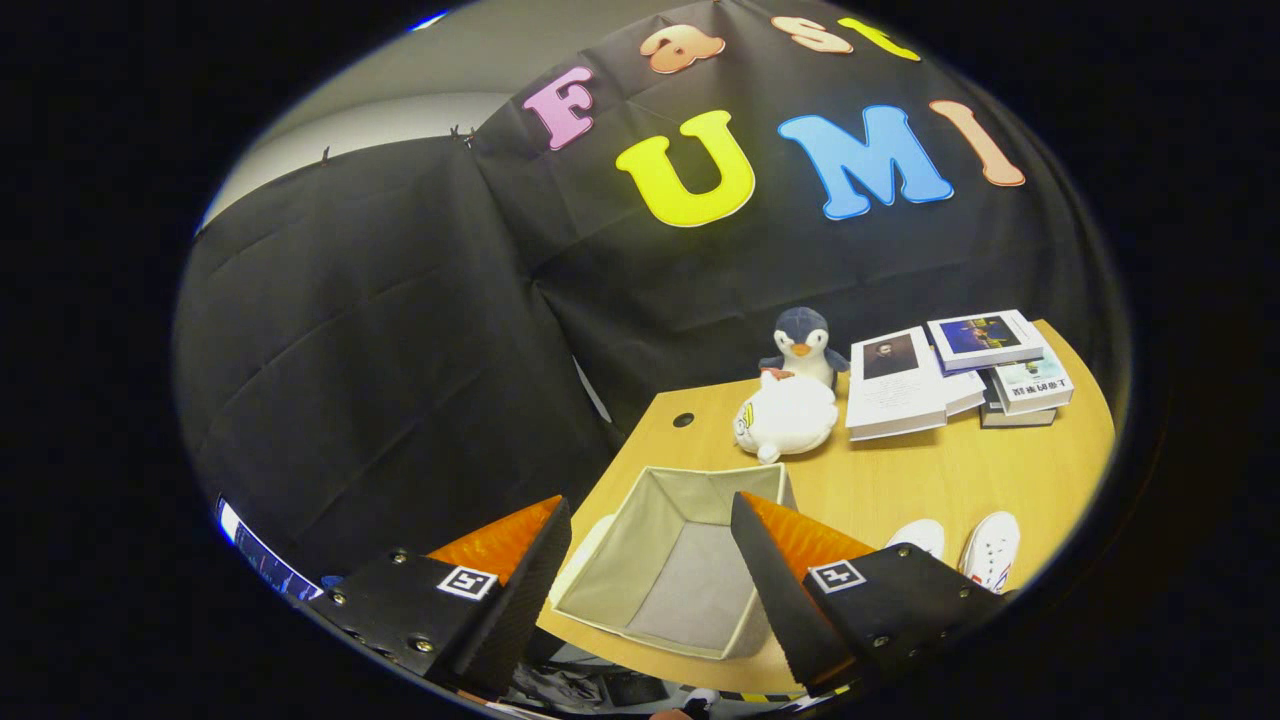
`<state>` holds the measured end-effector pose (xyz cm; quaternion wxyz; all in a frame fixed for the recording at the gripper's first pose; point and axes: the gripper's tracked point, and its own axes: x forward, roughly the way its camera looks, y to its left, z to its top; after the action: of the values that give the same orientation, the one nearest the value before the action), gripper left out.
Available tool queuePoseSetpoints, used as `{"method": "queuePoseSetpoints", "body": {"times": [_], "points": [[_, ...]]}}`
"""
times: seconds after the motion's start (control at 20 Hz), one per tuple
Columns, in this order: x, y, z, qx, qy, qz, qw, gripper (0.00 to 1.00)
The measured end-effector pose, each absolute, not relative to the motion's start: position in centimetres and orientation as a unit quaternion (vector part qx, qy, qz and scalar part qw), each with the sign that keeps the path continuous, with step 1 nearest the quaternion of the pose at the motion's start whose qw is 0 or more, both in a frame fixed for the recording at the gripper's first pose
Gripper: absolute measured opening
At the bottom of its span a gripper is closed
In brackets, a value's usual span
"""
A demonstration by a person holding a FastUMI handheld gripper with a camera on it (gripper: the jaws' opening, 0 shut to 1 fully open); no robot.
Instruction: Open the storage box then place both shoes into the box .Put the left shoe in first, then the right shoe, with the right side of both shoes facing outward in a uniform manner.
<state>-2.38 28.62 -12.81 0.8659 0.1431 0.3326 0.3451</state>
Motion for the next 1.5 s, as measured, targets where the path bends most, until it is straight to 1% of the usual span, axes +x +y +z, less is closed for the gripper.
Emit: {"method": "queuePoseSetpoints", "body": {"times": [0.85, 1.5], "points": [[1.5, 16.2, -21.5, 0.113, 0.383, 0.238, 0.886, 0.98], [0.8, 12.0, -31.3, 0.086, 0.468, 0.199, 0.857, 0.98]]}}
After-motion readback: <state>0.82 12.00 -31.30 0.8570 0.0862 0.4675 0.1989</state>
